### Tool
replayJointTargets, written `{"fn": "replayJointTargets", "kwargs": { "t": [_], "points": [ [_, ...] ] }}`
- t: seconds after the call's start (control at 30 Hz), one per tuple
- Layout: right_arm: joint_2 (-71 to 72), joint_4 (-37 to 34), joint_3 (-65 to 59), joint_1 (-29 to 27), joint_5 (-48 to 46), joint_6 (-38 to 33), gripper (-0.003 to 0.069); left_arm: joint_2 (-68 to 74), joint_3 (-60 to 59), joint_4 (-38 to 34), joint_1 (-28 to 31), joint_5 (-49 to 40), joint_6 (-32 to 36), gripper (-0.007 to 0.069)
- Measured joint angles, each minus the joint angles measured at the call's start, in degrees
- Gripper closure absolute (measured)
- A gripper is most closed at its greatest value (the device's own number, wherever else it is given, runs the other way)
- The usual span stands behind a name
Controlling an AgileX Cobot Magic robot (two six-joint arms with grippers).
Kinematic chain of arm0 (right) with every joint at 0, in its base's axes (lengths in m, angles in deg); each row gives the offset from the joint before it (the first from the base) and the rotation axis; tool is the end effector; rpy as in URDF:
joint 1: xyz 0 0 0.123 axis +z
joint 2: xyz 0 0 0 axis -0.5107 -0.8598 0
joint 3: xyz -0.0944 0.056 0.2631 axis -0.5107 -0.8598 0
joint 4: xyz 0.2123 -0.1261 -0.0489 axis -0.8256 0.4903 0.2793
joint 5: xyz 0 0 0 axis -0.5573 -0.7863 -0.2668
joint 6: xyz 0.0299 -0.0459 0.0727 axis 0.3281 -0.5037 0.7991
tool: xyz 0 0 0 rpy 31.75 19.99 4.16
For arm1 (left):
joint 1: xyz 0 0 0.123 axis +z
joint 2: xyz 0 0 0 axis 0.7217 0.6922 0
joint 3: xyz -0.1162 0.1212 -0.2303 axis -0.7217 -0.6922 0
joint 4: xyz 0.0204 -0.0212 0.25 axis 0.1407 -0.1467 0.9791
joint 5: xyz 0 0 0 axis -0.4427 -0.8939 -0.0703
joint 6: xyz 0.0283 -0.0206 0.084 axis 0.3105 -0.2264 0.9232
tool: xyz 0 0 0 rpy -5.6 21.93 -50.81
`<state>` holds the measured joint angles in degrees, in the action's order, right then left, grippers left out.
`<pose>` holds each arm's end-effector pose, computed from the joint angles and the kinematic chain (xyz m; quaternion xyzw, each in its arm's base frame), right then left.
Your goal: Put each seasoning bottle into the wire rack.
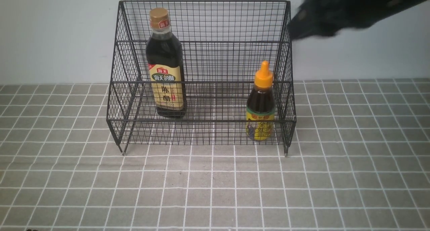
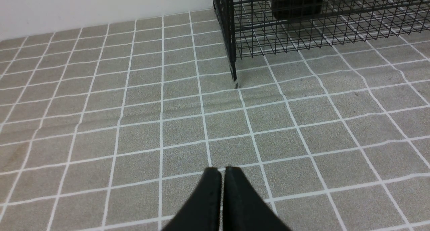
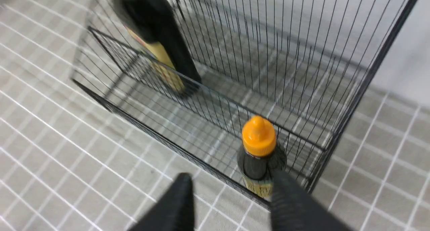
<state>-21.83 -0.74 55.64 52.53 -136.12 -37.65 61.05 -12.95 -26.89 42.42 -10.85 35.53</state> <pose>0.2613 0.1299 0.4430 -0.2295 0.8869 0.1880 0.3540 0.0519 -0.0073 0.1714 0.0759 0.8037 -0.0103 0.5901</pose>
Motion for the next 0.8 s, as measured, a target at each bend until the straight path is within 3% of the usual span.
{"fn": "replayJointTargets", "kwargs": {
  "t": [0.03,0.1,0.17,0.23,0.33,0.63,0.8],
  "points": [
    [2.8,0.1,0.0,0.0,-0.3,0.1,0.0477,0.0,0.0,0.0,0.0,0.0,0.0,0.0631],
    [5.0,0.1,0.0,0.0,-0.6,0.3,0.0522,0.0,0.0,0.0,0.0,0.0,0.0,0.0631],
    [10.9,0.3,0.0,0.0,-1.3,0.5,0.0631,0.0,0.0,0.0,0.0,0.0,0.0,0.0631],
    [15.2,0.3,-1.2,0.0,-1.3,0.7,0.0657,0.0,0.0,0.0,0.0,0.0,0.0,0.0631],
    [23.2,0.3,-6.4,0.0,0.9,1.3,0.0669,0.0,0.0,0.0,0.0,0.0,0.0,0.0631],
    [49.6,3.1,-36.5,0.0,22.6,3.6,0.0671,0.0,0.0,0.0,0.0,0.0,0.0,0.0631],
    [60.4,-1.0,-51.7,0.0,29.1,3.5,0.0671,0.0,0.0,0.0,0.0,0.0,0.0,0.0631]
  ]
}}
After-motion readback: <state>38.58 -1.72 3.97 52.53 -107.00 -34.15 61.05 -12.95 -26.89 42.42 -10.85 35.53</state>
